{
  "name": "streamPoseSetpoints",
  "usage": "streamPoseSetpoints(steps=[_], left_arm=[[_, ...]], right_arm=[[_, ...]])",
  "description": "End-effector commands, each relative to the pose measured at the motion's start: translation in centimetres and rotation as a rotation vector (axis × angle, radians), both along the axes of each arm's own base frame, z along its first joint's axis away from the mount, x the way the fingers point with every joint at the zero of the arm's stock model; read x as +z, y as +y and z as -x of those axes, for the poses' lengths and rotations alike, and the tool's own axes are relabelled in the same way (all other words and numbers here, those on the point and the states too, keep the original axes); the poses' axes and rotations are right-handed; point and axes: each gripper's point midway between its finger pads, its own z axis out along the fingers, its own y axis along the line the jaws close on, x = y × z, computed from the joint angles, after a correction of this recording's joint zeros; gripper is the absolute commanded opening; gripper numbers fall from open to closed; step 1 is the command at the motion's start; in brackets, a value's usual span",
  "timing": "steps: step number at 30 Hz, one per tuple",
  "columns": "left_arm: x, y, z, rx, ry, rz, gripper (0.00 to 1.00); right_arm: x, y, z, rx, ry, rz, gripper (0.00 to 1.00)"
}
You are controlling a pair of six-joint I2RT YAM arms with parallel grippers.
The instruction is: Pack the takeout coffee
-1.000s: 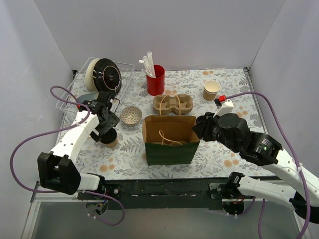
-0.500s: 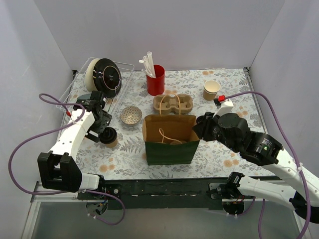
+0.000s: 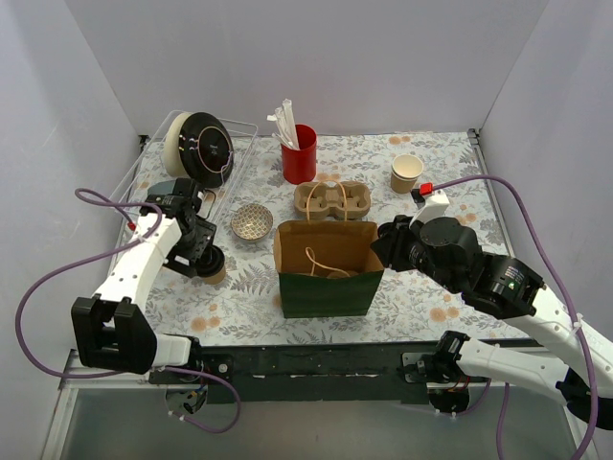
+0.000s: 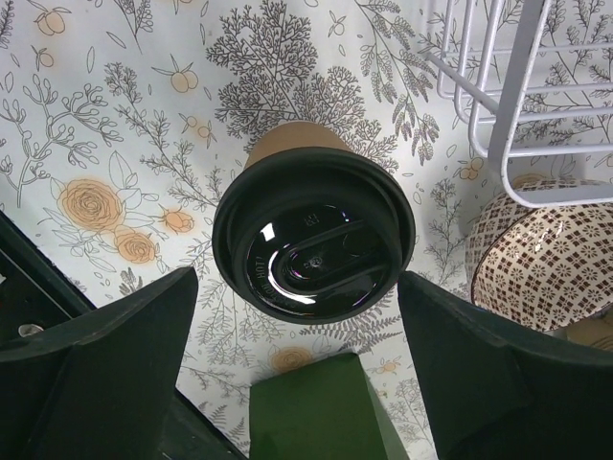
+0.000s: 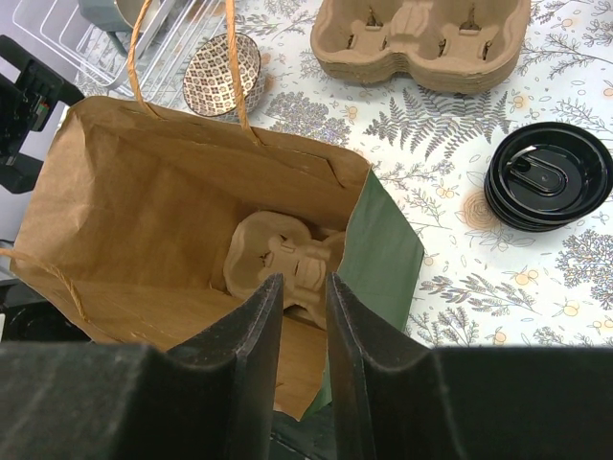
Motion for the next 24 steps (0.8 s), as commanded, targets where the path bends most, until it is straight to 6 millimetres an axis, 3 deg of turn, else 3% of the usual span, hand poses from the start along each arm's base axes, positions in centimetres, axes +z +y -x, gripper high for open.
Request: streamPoseSetpoints(steps=[1,24], left_arm=[[0.6,-0.1,-1.3,0.171,-0.099,0.063,0.84],[-1.4,0.0,-1.6,0.261,-0.018,0.061,0.80]], right_arm=[[2.2,-0.3,-0.1,-0.011,-0.045,-0.045,0.32],[2.4,-0.9,-0.1,-0.028,-0.047,-0.041,0.31]])
